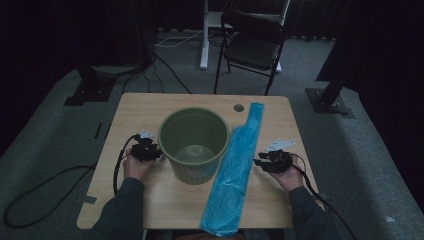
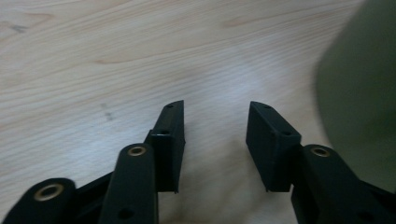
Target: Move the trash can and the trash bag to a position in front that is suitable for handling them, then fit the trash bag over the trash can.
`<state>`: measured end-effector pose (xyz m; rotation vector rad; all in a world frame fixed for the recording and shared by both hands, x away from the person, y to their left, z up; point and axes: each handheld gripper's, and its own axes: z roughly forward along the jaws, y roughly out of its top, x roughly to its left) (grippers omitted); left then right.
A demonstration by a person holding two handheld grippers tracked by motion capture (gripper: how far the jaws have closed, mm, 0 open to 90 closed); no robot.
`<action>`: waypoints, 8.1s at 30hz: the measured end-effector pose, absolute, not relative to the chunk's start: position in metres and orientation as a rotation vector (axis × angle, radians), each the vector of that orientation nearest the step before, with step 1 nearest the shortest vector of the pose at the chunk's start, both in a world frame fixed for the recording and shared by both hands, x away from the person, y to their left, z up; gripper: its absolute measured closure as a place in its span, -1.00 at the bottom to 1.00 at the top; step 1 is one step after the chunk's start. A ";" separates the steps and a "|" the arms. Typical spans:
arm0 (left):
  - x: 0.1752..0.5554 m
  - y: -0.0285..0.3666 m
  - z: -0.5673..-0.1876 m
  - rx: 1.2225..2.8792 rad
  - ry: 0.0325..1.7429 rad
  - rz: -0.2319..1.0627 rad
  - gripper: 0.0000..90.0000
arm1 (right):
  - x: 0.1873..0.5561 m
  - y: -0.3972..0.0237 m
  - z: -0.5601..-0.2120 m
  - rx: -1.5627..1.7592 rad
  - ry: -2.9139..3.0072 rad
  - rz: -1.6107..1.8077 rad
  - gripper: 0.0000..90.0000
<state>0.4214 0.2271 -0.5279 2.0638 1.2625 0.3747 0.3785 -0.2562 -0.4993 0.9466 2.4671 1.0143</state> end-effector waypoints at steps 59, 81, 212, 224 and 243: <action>0.360 0.206 -0.486 2.131 0.972 0.403 0.52 | 0.377 -0.161 -0.474 0.712 2.619 1.138 0.41; 0.367 0.211 -0.484 2.084 0.989 0.403 0.24 | 0.371 -0.196 -0.487 0.797 2.595 0.946 -0.14; 0.364 0.208 -0.480 2.067 0.973 0.421 0.18 | 0.400 -0.269 -0.390 0.864 2.318 1.410 0.94; 0.364 0.207 -0.479 2.065 0.976 0.422 0.19 | 0.395 -0.272 -0.361 0.821 2.280 1.443 0.94; 0.351 0.211 -0.475 2.069 0.959 0.422 0.19 | 0.399 -0.275 -0.335 0.838 2.215 1.444 0.94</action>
